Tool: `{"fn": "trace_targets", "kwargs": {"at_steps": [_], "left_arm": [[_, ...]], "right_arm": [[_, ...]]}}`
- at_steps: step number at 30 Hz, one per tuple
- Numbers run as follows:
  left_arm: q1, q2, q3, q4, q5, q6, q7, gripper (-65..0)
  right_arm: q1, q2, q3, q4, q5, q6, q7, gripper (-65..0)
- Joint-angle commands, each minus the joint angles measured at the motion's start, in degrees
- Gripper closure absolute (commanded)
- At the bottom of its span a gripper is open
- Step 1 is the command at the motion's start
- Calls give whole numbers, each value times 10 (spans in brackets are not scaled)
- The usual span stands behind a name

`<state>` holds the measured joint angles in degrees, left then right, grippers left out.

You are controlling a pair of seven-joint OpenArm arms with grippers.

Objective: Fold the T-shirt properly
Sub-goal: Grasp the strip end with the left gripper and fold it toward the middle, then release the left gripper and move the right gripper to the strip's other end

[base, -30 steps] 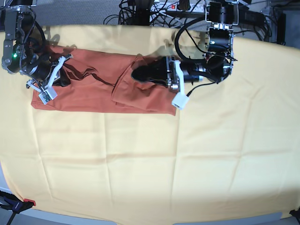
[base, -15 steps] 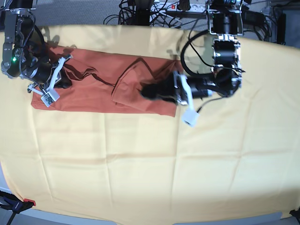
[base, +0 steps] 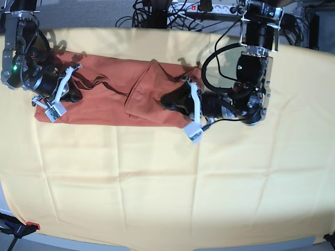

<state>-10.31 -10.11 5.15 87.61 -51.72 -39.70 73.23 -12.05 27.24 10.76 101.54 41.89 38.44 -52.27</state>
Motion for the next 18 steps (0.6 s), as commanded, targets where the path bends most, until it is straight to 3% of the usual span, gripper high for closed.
{"fn": "trace_targets", "kwargs": {"at_steps": [1, 7, 11, 18], "left_arm": [[-13, -7, 11, 9, 8, -3, -28, 0], [-8, -17, 71, 9, 151, -3, -100, 0], [-5, -16, 79, 4, 189, 6, -129, 0], [1, -26, 79, 3, 189, 8, -129, 0]], "right_arm": [[7, 9, 4, 7, 7, 2, 11, 0], [13, 9, 6, 7, 10, 10, 16, 0], [45, 9, 35, 7, 36, -3, 14, 0], [81, 9, 188, 6, 58, -88, -39, -268]]}}
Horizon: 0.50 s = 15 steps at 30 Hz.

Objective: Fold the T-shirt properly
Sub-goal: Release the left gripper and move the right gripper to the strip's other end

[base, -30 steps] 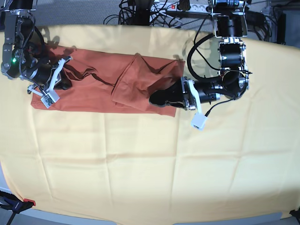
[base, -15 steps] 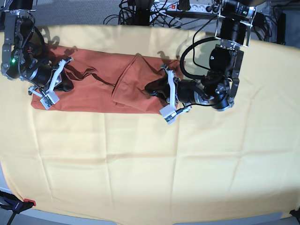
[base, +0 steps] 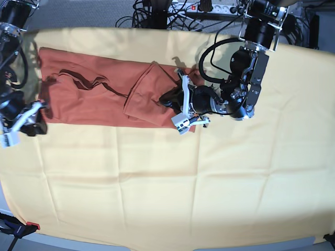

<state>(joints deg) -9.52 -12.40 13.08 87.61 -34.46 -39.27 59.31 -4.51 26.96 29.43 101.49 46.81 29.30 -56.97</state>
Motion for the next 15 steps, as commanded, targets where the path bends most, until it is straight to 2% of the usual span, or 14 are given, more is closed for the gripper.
{"fn": "trace_targets", "kwargs": {"at_steps": [1, 4, 6, 15], "left_arm": [[-7, -5, -1, 3, 15, 3, 11, 0], [-7, -10, -1, 3, 10, 3, 11, 0], [-7, -11, -1, 3, 10, 3, 11, 0], [-7, -11, -1, 3, 9, 4, 11, 0]], "right_arm": [[0, 12, 24, 4, 17, 0, 2, -294], [-22, 12, 71, -24, 51, -2, -16, -377], [-36, 12, 82, -56, 81, 5, -19, -406], [-40, 17, 82, -203, 206, 42, -97, -407]]}}
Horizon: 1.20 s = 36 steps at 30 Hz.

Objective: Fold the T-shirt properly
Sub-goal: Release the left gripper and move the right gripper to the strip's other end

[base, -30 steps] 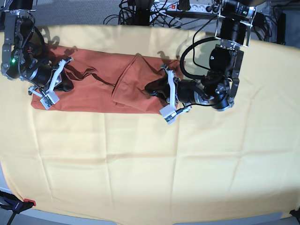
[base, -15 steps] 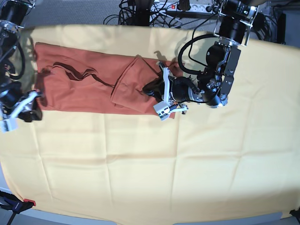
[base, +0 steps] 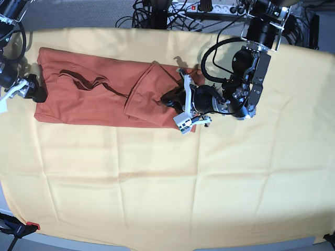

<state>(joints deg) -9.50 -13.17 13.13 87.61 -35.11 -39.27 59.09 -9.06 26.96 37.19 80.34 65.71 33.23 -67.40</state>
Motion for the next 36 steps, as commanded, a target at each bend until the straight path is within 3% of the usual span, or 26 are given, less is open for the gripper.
{"fn": "trace_targets", "kwargs": {"at_steps": [1, 8, 20, 22, 26, 36], "left_arm": [[-7, -3, -1, 3, 16, 5, 13, 0], [-7, -3, -1, 3, 16, 16, 13, 0], [-7, -3, -1, 3, 12, 16, 14, 0], [-7, -3, -1, 3, 12, 16, 14, 0], [-9, -3, -1, 3, 8, 16, 13, 0], [-43, -3, -16, 5, -110, 14, 33, 0]], "right_arm": [[1, 17, 4, 5, 24, 7, 4, -407], [-55, 18, -7, 5, 61, 23, -25, -407], [-64, 16, -119, 5, 70, 59, -53, -397], [-63, 17, -115, 5, 70, 68, -53, -316], [-55, 18, -105, 5, 68, 68, -53, 0], [-14, 18, -90, 7, 61, 68, -45, 0]]}}
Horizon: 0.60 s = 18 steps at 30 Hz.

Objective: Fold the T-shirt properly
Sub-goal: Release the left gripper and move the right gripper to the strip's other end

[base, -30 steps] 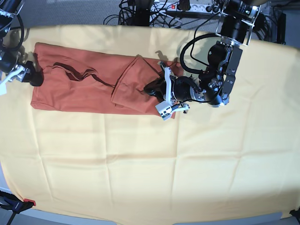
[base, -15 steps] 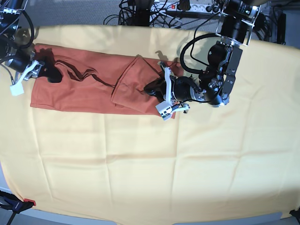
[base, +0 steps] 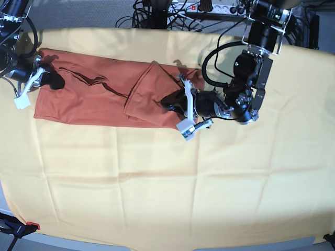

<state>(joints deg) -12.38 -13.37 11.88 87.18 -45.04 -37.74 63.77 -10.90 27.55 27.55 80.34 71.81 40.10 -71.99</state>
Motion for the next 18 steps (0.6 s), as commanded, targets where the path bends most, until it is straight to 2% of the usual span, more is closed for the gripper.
{"fn": "trace_targets", "kwargs": {"at_steps": [1, 5, 10, 18], "left_arm": [[-21, -1, -10, 9, -26, -6, -2, 0], [-44, -1, -58, 9, -67, -13, 24, 0], [-44, -4, -137, 9, -76, -12, 27, 0], [-19, -66, -156, 8, -84, -13, 27, 0]], "right_arm": [[5, 12, 6, 9, 0, -1, 2, 0], [4, 12, 6, 33, 0, -1, 2, 0], [4, 12, 6, 79, -11, -1, 2, 0], [1, 8, 6, 180, -11, -1, 4, 0]]}}
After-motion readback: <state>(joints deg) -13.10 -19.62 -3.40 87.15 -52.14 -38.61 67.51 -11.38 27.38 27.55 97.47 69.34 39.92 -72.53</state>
